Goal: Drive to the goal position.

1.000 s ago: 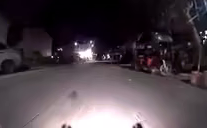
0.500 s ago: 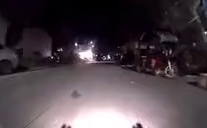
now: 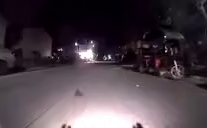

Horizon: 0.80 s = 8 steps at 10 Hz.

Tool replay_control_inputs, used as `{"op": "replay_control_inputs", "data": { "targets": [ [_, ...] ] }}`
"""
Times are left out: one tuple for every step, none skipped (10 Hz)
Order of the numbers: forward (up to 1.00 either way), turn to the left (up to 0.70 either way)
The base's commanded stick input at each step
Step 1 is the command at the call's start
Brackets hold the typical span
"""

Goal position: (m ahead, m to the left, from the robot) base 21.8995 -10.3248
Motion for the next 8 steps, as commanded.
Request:
{"op": "replay_control_inputs", "data": {
  "targets": [
    [0.6, 0.0],
    [0.6, 0.0],
    [0.6, 0.0],
    [0.6, 0.0],
    [0.6, 0.0],
    [0.6, 0.0],
    [0.6, 0.0],
    [0.6, 0.0]
  ]
}}
